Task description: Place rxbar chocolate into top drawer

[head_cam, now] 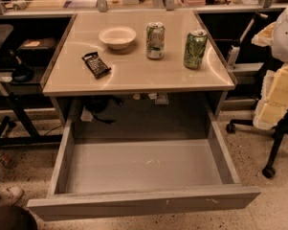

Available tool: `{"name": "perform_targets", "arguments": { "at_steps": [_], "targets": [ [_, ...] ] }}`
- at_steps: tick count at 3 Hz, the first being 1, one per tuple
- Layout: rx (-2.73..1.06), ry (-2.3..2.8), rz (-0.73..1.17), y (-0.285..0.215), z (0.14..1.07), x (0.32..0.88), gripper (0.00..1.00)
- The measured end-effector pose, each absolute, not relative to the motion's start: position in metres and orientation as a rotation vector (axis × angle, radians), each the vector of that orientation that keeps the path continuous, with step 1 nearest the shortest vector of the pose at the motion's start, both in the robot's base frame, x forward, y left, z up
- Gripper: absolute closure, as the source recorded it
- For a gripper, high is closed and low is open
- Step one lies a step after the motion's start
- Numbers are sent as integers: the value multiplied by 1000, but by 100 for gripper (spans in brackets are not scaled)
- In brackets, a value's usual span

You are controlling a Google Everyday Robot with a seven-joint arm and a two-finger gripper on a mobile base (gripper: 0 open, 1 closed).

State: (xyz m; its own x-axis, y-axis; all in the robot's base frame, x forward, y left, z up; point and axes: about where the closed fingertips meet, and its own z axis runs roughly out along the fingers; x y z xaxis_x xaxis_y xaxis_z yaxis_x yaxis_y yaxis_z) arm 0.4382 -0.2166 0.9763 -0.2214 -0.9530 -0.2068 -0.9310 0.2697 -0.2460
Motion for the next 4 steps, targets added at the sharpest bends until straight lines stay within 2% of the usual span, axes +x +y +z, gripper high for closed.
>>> {"name": "perform_targets", "arguments": {
  "at_steps": [1, 2, 4],
  "targets": [
    [-1725, 2232, -99, -216, 976, 438, 0],
    [-1743, 2225, -107, -184, 981, 444, 0],
    [-1872, 2105, -112, -52, 1000, 486, 0]
  ]
}}
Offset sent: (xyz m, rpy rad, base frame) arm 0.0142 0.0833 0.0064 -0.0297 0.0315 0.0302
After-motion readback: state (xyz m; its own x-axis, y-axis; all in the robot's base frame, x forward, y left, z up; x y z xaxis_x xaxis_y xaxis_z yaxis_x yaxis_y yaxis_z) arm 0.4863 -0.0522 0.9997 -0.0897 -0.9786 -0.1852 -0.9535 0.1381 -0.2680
